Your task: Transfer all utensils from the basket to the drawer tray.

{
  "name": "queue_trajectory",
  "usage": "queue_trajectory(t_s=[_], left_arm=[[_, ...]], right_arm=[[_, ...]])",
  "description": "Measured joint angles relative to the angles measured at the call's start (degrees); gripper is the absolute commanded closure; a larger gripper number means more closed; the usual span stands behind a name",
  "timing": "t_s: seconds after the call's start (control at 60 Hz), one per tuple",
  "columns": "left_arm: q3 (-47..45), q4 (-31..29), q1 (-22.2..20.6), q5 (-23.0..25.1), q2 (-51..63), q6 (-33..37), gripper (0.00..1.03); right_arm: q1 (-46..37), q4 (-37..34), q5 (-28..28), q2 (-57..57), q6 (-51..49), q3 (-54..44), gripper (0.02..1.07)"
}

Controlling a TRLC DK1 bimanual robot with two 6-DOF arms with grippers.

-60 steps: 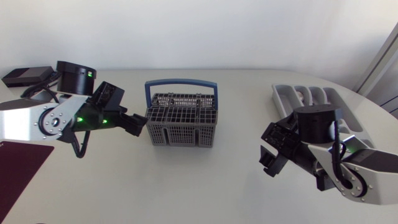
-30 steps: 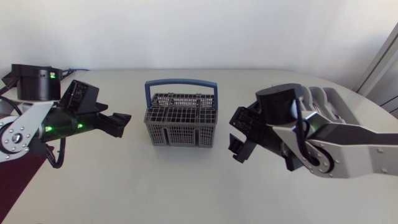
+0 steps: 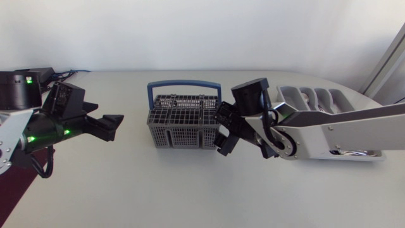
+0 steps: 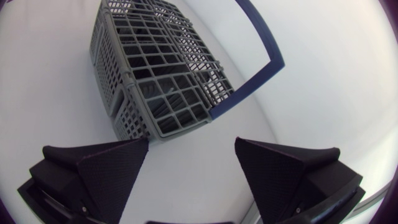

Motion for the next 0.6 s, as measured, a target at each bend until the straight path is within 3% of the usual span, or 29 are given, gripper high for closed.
queue_trajectory(t_s=[0.3, 0.6], left_arm=[[-1.01, -0.07, 1.05, 0.04, -3.08, 0.68, 0.05], [-1.73, 1.68, 1.49, 0.04, -1.64, 1.05, 0.05]], right_arm=[[-0.79, 1.64, 1.29, 1.84, -0.02, 0.77, 0.07], [0.66, 1.53, 3.23, -3.82, -0.02, -1.57, 0.07]])
